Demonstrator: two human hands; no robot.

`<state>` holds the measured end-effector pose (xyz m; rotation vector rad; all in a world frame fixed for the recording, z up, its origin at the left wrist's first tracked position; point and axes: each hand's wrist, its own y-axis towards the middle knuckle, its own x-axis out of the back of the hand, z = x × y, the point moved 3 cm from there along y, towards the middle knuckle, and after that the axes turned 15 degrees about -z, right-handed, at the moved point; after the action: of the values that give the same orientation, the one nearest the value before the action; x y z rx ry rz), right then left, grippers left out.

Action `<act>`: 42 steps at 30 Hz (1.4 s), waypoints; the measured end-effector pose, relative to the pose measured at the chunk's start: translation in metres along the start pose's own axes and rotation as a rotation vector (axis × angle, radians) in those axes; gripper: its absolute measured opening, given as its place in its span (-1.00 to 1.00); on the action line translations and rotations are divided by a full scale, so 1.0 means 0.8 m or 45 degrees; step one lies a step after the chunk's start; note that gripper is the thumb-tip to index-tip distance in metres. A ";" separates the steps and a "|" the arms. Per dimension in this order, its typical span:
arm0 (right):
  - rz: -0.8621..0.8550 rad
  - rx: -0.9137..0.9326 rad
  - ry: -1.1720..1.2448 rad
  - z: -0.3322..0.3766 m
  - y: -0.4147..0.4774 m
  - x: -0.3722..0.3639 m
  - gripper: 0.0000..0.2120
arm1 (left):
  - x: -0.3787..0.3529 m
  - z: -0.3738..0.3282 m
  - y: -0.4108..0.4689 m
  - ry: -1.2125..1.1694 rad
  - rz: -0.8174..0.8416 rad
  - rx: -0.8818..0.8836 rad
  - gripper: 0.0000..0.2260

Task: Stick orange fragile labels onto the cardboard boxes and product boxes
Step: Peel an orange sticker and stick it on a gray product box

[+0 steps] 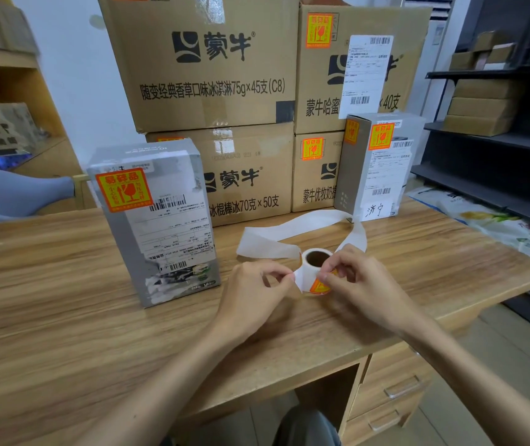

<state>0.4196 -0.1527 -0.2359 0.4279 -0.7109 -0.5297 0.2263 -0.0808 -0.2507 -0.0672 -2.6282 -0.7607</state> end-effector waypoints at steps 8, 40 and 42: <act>-0.130 -0.029 -0.040 -0.005 0.009 -0.002 -0.87 | 0.027 0.002 0.008 -0.062 -0.066 0.138 -0.94; -0.206 0.569 -0.083 0.102 0.006 -0.056 -0.97 | 0.113 -0.018 0.004 -0.614 0.071 1.249 -0.82; -0.150 0.393 0.131 0.104 0.010 -0.060 -0.92 | 0.125 -0.015 0.004 -0.595 -0.028 1.168 -0.73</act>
<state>0.3326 -0.1340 -0.1985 0.7836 -0.6728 -0.5060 0.1396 -0.0909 -0.2007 0.0516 -3.1447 0.5718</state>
